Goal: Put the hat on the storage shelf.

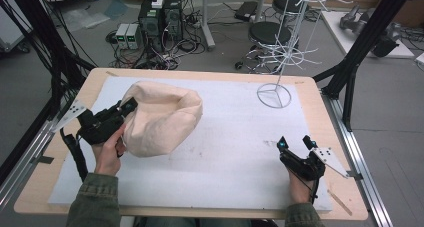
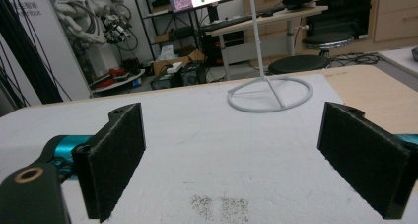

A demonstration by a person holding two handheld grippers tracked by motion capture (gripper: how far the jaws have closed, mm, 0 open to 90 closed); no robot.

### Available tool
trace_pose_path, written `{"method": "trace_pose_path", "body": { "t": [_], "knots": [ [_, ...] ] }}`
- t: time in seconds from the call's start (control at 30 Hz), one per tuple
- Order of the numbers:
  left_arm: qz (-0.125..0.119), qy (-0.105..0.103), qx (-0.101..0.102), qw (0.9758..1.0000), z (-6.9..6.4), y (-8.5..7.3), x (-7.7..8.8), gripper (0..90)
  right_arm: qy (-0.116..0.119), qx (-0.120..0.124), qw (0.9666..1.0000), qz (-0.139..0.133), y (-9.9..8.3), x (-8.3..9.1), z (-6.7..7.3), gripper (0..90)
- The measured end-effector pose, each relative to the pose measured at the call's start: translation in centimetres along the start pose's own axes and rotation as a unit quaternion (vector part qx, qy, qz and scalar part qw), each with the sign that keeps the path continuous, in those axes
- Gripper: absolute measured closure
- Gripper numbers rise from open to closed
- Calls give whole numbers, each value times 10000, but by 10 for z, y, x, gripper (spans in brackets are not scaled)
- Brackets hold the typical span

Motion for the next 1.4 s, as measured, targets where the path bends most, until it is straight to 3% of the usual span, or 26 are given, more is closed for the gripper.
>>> {"method": "trace_pose_path", "body": {
  "t": [0.23,0.37,0.67,0.9,1.4],
  "knots": [
    [-131,-264,-230,9993,-26,24,-25,735,24,21,10000,1,0,-2,-1,98],
    [-140,-309,-419,9985,-40,37,-37,735,31,58,10000,12,0,-3,-1,98],
    [-408,-518,-540,9964,-73,74,-64,735,-1,128,9999,-64,1,-1,0,99],
    [-681,-794,-210,9943,-89,102,-83,735,19,169,9998,-93,2,0,1,99],
    [-841,-1127,36,9901,-132,129,-158,734,54,116,9998,-144,4,1,1,98]
  ]
}}
Point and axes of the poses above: each handheld gripper's, and its own axes: x roughly backward along the jaws, y roughly out of its top, z roughly to its left, the point moved 4 cm from there along -x, roughly forward along the jaws, and after that the axes turned 12 degrees about y, right-handed, at the moved point
